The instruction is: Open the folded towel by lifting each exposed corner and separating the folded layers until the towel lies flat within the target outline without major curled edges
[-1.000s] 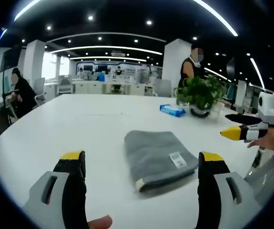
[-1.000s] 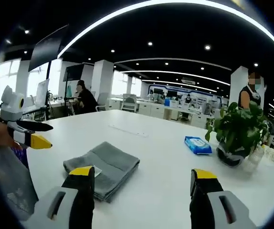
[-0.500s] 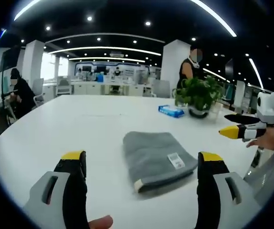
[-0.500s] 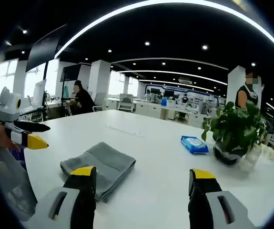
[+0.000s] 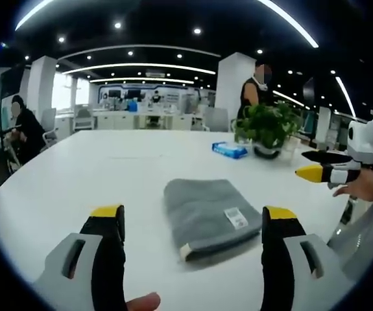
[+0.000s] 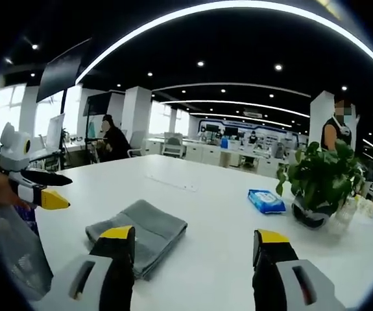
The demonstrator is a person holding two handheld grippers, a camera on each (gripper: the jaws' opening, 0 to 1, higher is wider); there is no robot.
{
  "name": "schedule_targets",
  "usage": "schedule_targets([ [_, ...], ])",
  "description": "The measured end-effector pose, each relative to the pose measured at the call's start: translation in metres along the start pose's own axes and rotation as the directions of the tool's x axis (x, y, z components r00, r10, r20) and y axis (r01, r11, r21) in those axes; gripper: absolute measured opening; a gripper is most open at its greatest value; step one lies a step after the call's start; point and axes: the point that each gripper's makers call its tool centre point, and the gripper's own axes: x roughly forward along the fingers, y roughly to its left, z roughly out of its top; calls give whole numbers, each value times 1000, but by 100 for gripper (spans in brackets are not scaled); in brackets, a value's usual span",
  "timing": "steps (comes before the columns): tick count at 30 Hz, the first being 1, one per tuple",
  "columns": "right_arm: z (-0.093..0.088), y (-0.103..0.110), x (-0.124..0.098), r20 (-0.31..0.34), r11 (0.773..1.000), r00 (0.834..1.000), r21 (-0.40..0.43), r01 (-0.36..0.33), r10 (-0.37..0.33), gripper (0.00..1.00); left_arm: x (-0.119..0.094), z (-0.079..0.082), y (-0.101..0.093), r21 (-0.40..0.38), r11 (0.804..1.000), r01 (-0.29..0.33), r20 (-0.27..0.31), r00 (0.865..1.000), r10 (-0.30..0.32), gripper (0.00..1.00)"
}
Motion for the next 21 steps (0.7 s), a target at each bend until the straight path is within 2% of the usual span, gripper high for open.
schedule_targets([
  [5, 0, -2, -1, -3, 1000, 1000, -4, 13, -13, 73, -4, 9, -6, 10, 1000, 11, 26, 1000, -11, 81],
  [8, -3, -6, -1, -20, 999, 999, -13, 35, -35, 73, -2, 8, -10, 40, 999, 27, 5, 1000, -27, 77],
  [10, -3, -15, -4, -30, 995, 996, -43, 87, -88, 74, 0, 10, -17, 35, 998, 49, -7, 999, -49, 76],
  [16, -6, -23, -4, -39, 991, 992, -47, 121, -123, 73, 16, 30, -41, 7, 994, 105, 31, 994, -106, 74],
  [21, -6, -24, -5, -40, 991, 991, -54, 126, -128, 70, 27, 29, -51, 47, 990, 136, 16, 990, -137, 73],
])
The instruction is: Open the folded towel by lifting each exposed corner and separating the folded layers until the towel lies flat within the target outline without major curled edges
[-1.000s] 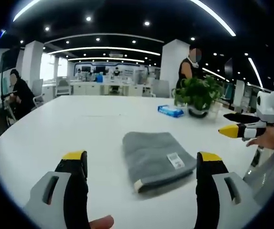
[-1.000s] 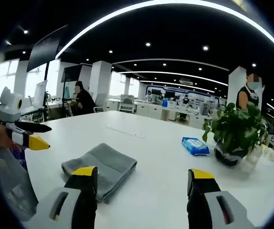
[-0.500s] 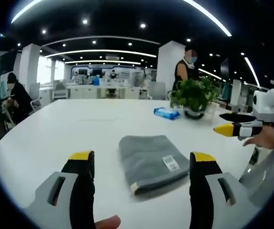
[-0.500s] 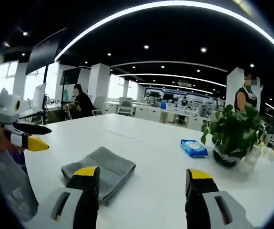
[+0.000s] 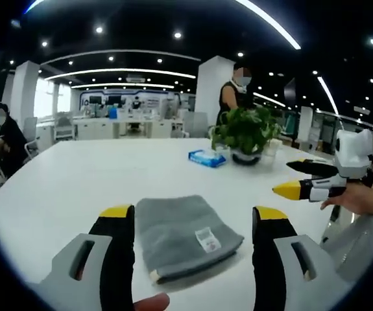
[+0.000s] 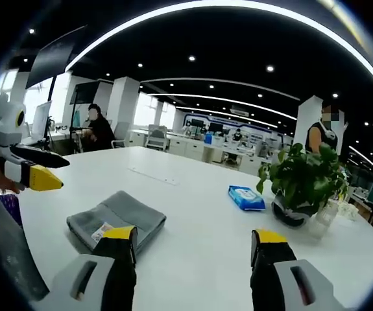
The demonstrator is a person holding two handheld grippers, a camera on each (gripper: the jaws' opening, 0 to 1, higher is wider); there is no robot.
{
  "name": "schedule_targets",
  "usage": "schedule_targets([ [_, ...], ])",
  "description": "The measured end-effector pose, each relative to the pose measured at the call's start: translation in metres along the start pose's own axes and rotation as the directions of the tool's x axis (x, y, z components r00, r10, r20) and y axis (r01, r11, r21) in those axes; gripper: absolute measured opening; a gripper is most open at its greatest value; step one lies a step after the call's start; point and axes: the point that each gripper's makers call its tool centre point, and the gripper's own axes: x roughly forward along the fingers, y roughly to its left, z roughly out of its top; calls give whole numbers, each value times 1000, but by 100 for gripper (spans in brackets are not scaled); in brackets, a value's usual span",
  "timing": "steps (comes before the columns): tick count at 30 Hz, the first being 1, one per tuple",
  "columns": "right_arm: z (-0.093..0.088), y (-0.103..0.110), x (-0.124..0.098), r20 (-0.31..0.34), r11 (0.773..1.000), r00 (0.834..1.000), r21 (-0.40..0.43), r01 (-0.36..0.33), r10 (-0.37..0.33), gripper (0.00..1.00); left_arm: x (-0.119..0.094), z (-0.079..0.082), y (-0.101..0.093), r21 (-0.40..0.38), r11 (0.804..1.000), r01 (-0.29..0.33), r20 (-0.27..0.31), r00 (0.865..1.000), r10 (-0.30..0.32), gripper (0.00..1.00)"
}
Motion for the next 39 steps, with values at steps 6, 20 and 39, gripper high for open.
schedule_targets([
  [6, 1, -6, -1, 3, 1000, 1000, 3, 25, -25, 69, 10, -10, -4, -2, 1000, 24, -34, 999, -24, 72],
  [20, 8, -17, -4, 40, 995, 998, 93, 42, -45, 69, 39, -42, -35, 78, 990, 121, -137, 984, -110, 69],
  [39, 8, -22, -6, 44, 991, 997, 124, 53, -59, 69, 77, -96, -68, 146, 957, 250, -275, 940, -203, 61],
])
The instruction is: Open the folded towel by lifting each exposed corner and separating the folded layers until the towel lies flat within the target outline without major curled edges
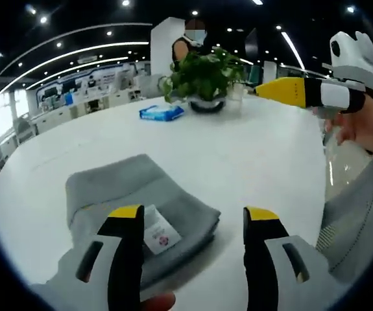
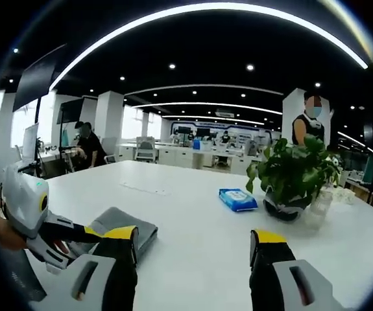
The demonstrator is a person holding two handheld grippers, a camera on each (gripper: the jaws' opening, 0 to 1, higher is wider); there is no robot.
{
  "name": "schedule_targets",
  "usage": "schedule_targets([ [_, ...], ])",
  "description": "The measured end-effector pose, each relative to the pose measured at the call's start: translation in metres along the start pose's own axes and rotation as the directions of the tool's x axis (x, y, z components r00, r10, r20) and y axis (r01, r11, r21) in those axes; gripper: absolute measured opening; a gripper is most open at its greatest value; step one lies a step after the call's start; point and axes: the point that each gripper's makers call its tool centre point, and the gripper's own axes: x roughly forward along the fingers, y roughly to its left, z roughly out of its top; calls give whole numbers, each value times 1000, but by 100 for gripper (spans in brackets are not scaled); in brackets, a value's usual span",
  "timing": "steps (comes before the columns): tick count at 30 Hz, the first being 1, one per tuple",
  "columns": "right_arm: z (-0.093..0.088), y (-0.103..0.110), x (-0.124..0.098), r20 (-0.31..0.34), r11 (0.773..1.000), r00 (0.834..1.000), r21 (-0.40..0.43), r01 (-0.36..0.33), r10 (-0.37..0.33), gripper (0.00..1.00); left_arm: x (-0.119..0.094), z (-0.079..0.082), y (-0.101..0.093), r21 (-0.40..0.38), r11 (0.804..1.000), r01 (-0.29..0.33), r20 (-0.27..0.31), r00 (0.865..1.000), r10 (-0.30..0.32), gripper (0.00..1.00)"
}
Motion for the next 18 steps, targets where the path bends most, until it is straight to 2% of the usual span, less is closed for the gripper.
schedule_targets([
  [2, 0, 0, 0, -2, 1000, 1000, 2, 1, -1, 69, 5, -3, -1, 25, 1000, 4, -8, 1000, -4, 59],
  [6, -1, -1, 0, -3, 1000, 1000, 1, 3, -3, 69, 14, -21, -2, 106, 994, 14, -77, 997, -6, 57],
  [8, -1, -1, 0, -6, 1000, 1000, 1, 3, -3, 69, 15, -23, 1, 165, 986, -7, -76, 997, 20, 56],
  [10, -2, -1, 1, -6, 1000, 1000, 4, 2, -2, 69, 15, -22, 2, 152, 988, -12, -75, 997, 24, 53],
  [13, -2, -1, 1, -8, 1000, 1000, 3, 1, -1, 69, 14, -20, 7, 88, 996, -27, -71, 997, 33, 49],
  [15, -2, 0, 1, -8, 1000, 1000, 7, -2, 2, 69, 13, -21, 12, 103, 993, -48, -77, 995, 56, 44],
  [18, -3, 1, 2, -13, 1000, 1000, 4, -6, 6, 69, 11, -22, 11, 69, 997, -40, -73, 996, 45, 43],
])
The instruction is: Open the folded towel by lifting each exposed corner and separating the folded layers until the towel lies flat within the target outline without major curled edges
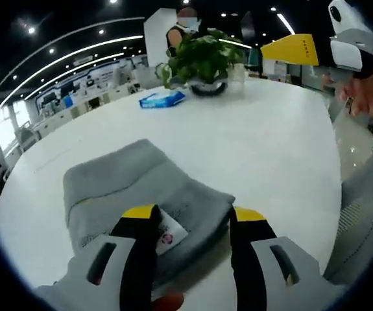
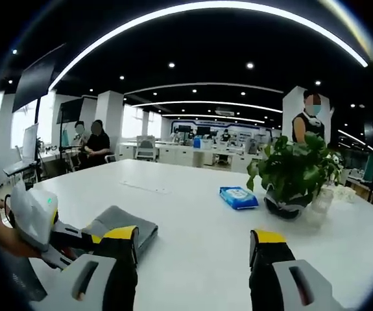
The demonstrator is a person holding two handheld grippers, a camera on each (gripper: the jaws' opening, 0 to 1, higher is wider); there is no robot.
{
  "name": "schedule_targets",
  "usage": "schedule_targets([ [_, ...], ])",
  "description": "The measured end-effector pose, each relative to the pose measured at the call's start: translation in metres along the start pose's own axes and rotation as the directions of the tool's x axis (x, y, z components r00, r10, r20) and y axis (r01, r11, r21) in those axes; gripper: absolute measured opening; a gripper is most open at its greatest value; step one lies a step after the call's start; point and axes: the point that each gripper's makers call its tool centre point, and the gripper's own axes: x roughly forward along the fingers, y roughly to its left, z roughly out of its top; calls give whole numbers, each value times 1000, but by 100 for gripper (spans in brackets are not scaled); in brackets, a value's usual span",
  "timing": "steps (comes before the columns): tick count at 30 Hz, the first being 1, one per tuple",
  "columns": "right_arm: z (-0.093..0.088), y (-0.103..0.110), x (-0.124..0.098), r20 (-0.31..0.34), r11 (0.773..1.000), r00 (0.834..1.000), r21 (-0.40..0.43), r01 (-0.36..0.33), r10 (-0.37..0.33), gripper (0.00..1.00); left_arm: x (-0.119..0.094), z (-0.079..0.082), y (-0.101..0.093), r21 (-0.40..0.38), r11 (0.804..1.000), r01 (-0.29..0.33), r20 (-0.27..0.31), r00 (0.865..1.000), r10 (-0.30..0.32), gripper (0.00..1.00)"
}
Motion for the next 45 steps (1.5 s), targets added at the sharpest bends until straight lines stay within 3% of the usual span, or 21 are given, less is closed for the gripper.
schedule_targets([
  [2, -2, 0, 0, -7, 1000, 1000, -1, 1, -1, 68, -1, 0, 1, -7, 1000, 6, -4, 1000, -6, 40],
  [4, -2, -1, 0, -8, 1000, 1000, 5, 2, -2, 68, -4, -1, 4, -8, 1000, 5, -12, 1000, -5, 32],
  [9, -3, 1, 1, -10, 1000, 1000, 11, -5, 5, 68, -9, 2, 2, -155, 987, 36, -9, 999, -38, 23],
  [14, -4, 1, 1, -14, 1000, 1000, 16, -6, 6, 67, -11, 4, 2, -205, 977, 52, -8, 998, -55, 11],
  [28, -3, 3, 1, -13, 1000, 1000, 5, -14, 14, 66, -26, 22, -1, -240, 968, 71, 26, 997, -66, 7],
  [38, -5, 4, 1, -19, 1000, 1000, -3, -19, 19, 66, -47, 46, -8, -297, 949, 107, 114, 991, -76, 7],
  [45, -6, 4, 2, -25, 1000, 1000, -5, -19, 19, 66, -63, 62, 4, -327, 941, 86, 176, 984, -29, 7],
])
